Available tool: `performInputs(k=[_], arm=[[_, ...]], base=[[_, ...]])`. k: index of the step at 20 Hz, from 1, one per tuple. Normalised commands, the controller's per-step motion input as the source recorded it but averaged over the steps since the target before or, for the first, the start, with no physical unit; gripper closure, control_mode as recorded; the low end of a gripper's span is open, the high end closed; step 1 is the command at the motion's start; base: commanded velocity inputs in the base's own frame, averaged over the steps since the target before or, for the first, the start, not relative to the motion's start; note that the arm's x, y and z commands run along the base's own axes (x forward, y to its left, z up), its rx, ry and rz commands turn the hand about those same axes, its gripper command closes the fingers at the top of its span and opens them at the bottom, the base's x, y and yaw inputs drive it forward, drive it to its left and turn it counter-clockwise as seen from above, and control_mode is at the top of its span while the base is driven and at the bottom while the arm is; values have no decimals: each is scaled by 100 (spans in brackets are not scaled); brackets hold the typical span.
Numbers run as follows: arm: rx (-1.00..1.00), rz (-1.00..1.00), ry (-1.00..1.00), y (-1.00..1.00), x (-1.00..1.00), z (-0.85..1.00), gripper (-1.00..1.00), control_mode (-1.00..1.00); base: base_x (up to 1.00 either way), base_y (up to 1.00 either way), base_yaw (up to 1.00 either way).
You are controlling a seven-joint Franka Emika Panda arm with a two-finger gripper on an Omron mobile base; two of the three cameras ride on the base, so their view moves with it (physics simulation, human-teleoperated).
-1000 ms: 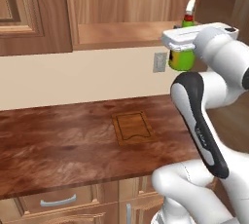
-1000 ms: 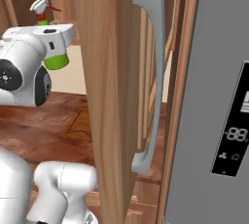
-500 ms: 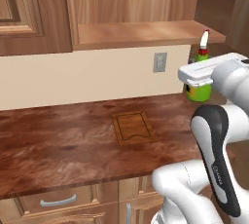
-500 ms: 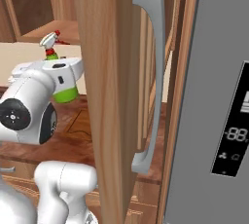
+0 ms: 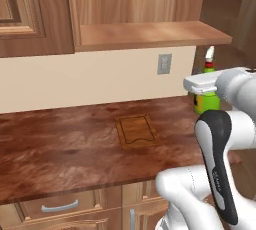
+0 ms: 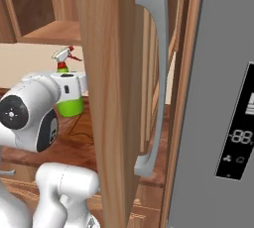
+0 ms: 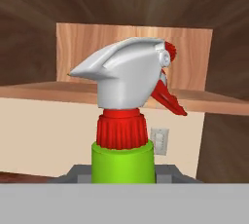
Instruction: Grab the spray bottle from the cabinet, then place it next to the cutting board for sanitizing. Then grab the dish brush from the countertop next to the sink and place it next to the cutting board.
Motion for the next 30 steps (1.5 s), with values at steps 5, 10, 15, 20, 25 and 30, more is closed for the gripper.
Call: performInputs(k=[5,10,15,20,25,30], arm=[[0,-2,-3,0,57,-68,100,-100],[0,0,-7,0,77,-71,100,-100],[0,0,-5,0,87,-70,100,-100],[0,0,0,-2,89,-60,100,-100],[0,0,0,-15,67,-38,100,-100],[0,1,0,-25,46,-16,100,-100]], base=[[0,0,0],[0,0,0],[0,0,0],[0,0,0],[0,0,0],[0,0,0]])
